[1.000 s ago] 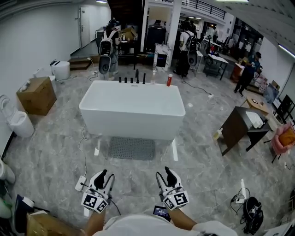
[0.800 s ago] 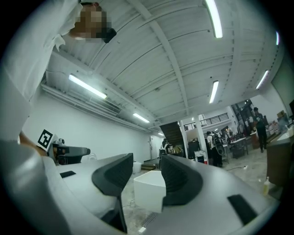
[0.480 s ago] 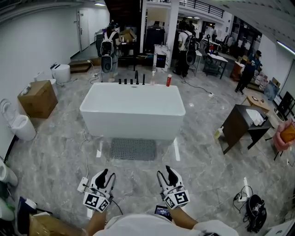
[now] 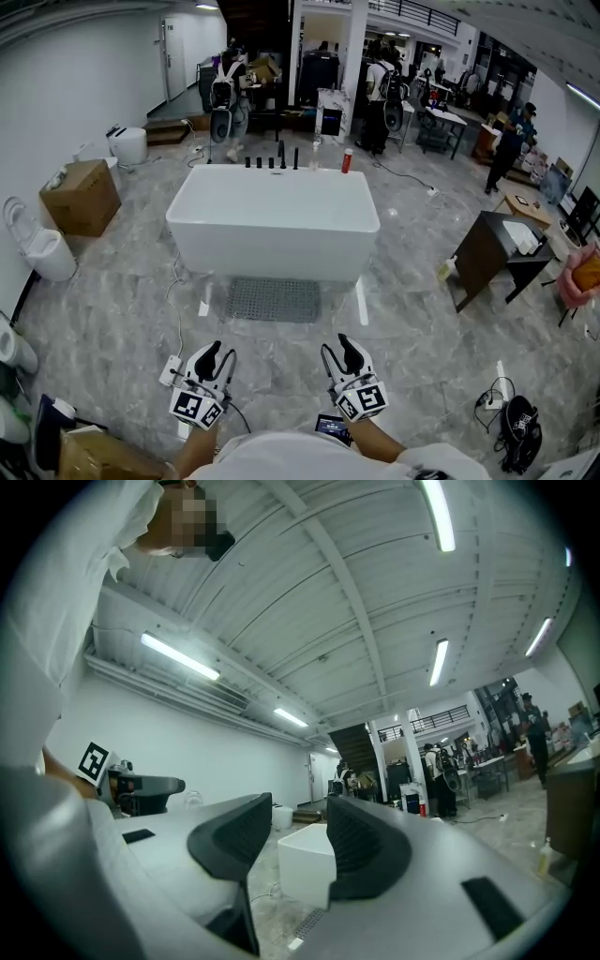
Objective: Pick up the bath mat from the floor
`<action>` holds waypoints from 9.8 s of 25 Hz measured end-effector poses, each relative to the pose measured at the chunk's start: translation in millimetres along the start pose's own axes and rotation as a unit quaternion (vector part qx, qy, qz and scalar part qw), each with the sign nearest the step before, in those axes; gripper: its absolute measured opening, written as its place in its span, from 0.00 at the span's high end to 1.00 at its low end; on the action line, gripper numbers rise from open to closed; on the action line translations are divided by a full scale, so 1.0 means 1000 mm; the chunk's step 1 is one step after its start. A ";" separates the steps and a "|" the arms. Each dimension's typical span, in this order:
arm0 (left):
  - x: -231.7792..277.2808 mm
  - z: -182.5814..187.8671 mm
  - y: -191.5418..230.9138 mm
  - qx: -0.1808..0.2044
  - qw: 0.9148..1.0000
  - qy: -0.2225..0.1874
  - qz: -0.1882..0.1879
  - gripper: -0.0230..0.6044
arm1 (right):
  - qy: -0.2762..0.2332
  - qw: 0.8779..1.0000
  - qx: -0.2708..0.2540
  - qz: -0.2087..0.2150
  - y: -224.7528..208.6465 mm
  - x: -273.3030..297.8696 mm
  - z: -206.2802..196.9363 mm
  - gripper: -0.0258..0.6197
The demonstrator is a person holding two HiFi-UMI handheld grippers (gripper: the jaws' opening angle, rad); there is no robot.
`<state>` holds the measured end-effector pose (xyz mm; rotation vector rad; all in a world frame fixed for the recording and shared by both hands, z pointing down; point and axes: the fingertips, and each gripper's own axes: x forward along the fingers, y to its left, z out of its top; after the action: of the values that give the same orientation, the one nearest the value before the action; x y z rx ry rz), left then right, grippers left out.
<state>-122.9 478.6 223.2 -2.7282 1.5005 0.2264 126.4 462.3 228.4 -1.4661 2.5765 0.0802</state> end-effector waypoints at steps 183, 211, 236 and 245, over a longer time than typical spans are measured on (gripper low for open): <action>0.380 -0.884 0.618 -0.263 0.798 0.534 0.090 0.68 | 0.544 0.798 0.236 -0.106 -0.459 0.417 -0.927 0.67; 0.345 -1.117 0.666 -0.239 0.755 0.602 0.100 0.57 | 0.567 0.787 0.189 -0.153 -0.537 0.364 -1.131 0.66; 0.352 -1.116 0.667 -0.273 0.747 0.594 0.122 0.92 | 0.567 0.766 0.261 -0.153 -0.511 0.370 -1.135 0.89; 0.402 -0.994 0.640 -0.320 0.783 0.523 0.103 0.93 | 0.499 0.810 0.279 -0.133 -0.486 0.434 -1.021 0.90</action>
<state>-332.8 -288.6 1185.0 -3.3994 2.2540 -1.2317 197.8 -290.7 1173.9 -1.8465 2.5221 -1.7534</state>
